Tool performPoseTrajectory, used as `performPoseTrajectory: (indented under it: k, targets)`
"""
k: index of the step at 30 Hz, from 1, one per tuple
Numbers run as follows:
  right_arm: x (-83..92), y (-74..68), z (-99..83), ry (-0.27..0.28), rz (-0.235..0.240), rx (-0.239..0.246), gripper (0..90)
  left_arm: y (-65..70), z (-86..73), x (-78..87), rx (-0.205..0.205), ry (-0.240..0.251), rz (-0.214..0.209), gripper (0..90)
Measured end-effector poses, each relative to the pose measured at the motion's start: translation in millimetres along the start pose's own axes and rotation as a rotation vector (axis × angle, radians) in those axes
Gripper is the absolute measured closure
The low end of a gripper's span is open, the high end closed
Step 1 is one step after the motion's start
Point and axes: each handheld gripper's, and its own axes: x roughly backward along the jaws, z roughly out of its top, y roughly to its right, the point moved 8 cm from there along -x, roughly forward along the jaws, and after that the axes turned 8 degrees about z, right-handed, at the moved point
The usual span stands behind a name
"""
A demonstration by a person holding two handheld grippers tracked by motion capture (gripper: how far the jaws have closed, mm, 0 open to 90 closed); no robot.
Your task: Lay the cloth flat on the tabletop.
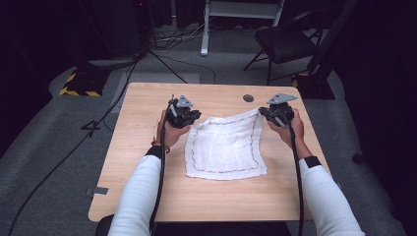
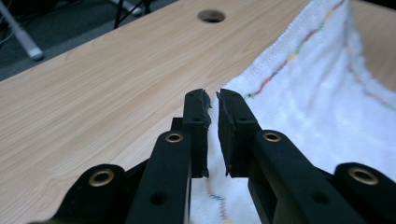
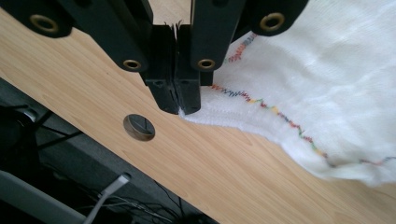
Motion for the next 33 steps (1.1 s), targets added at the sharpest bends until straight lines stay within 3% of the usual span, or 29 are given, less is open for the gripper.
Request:
performPoseTrajectory:
  k: [1,2,5,7,8,10,11,12,13,14,15,17,21,22,23,28,30,31,33]
  targets:
    - [-3.0,1.3,-0.6,-0.006,-0.01,0.006,86.4,-1.5,-2.3,-3.5,-0.003,-0.01,0.015,83.4]
    - [-11.6,3.6,-1.7,-0.01,-0.038,0.008,74.6,-1.6,-5.0,-6.6,0.007,-0.023,0.015,81.4]
    - [-15.3,3.7,-3.8,-0.024,-0.049,0.001,70.7,2.6,-7.8,-9.1,-0.005,-0.031,0.017,78.4]
    - [-15.4,2.0,-5.4,-0.029,-0.04,-0.017,61.1,7.5,-8.1,-7.3,-0.015,-0.031,0.007,74.2]
    - [-11.2,-1.0,-7.7,-0.029,-0.01,-0.04,57.5,15.7,-9.9,-2.9,-0.033,-0.034,-0.015,69.5]
    - [-8.3,-3.0,-8.2,-0.015,0.001,-0.039,55.5,20.5,-11.9,-0.6,-0.051,-0.039,-0.025,67.0]
    - [-3.9,-7.4,-9.1,0.002,0.023,-0.039,53.2,25.1,-15.8,2.1,-0.079,-0.053,-0.011,61.9]
    - [4.5,-21.5,-16.2,-0.001,0.075,-0.004,48.7,30.1,-20.1,3.9,-0.09,-0.072,-0.008,46.1]
    - [4.5,-21.5,-16.2,-0.001,0.075,-0.004,48.7,33.3,-23.5,5.6,-0.103,-0.084,-0.007,46.1]
    - [7.0,-27.0,-19.8,-0.007,0.085,0.016,47.8,37.9,-28.7,7.6,-0.117,-0.102,-0.013,40.5]
    - [12.2,-45.1,-34.3,-0.023,0.134,0.044,44.8,47.3,-41.5,10.8,-0.131,-0.146,-0.03,26.5]
    - [13.0,-50.5,-39.8,-0.036,0.145,0.058,43.0,51.9,-48.3,12.7,-0.133,-0.165,-0.043,20.4]
    - [16.3,-81.6,-72.8,-0.087,0.21,0.091,38.1,69.0,-74.0,28.7,-0.189,-0.201,-0.057,19.8]
    - [16.3,-81.6,-72.8,-0.087,0.21,0.091,38.1,69.0,-74.0,28.7,-0.189,-0.201,-0.057,19.7]
    - [17.4,-90.6,-84.5,-0.109,0.234,0.096,35.7,74.0,-82.6,35.0,-0.198,-0.215,-0.069,19.7]
    - [24.4,-97.6,-97.7,-0.121,0.241,0.101,34.9,81.8,-97.0,44.5,-0.202,-0.237,-0.096,18.8]
    - [28.7,-100.1,-106.3,-0.137,0.241,0.098,33.4,84.7,-102.4,46.7,-0.223,-0.244,-0.096,18.6]
    - [31.2,-100.5,-114.0,-0.162,0.226,0.105,33.2,88.7,-110.0,48.2,-0.23,-0.275,-0.119,18.2]
    - [32.6,-100.1,-118.2,-0.171,0.22,0.106,33.2,89.4,-112.0,49.1,-0.226,-0.267,-0.117,18.4]
